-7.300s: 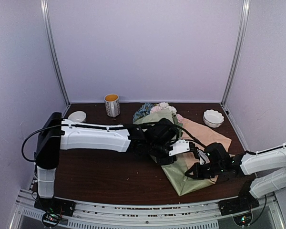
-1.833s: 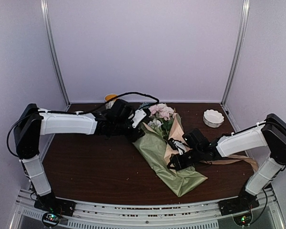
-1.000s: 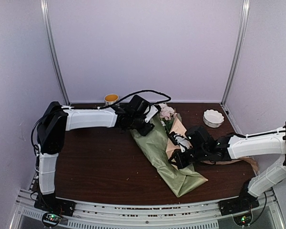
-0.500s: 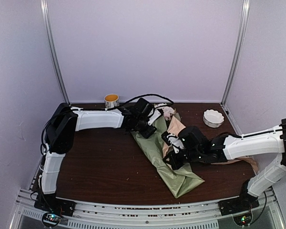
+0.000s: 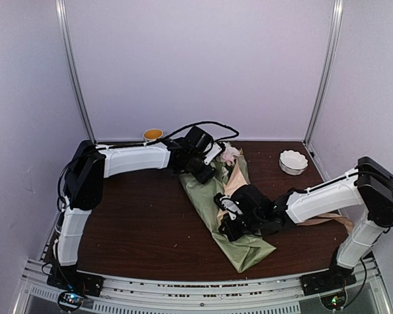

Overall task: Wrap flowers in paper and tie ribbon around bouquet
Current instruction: Fold the two-thirds-folded wrapping paper at the center of the board.

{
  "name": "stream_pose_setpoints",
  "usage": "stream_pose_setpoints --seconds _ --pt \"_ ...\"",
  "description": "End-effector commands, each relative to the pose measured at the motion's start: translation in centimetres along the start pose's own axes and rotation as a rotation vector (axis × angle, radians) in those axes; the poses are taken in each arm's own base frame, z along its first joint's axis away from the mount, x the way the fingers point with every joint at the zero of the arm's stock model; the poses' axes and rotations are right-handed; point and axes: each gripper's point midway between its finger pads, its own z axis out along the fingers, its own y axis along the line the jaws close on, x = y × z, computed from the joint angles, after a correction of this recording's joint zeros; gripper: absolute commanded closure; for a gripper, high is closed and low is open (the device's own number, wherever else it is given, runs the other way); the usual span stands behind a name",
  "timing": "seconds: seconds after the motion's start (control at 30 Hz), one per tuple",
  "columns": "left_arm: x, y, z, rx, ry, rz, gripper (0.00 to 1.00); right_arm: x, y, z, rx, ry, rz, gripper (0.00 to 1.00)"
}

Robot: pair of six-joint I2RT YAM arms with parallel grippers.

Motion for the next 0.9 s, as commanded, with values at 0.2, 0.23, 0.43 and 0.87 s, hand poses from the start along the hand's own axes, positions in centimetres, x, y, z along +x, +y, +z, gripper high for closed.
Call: stream_pose_setpoints --seconds 0.2,0.23,0.43,0.87 --pt "-4.7 6.7 -6.2 -0.079 -0.104 -0.091 0.31 0.8 0.2 -0.3 -0.004 0.002 0.013 1.0" --pt "-4.7 6.7 -6.6 -0.078 -0.104 -0.086 0.32 0.7 0.2 -0.4 -0.002 -0.001 0.012 1.0" --pt "-3.7 4.9 -9.5 0.015 -0.141 -0.076 0.34 0.4 0.0 -0.6 0.012 0.0 0.011 1.0" --pt "-1.2 0.3 -12.5 0.035 -0.137 -0.096 0.36 0.5 -0.3 -0.9 0.054 0.048 0.033 1.0"
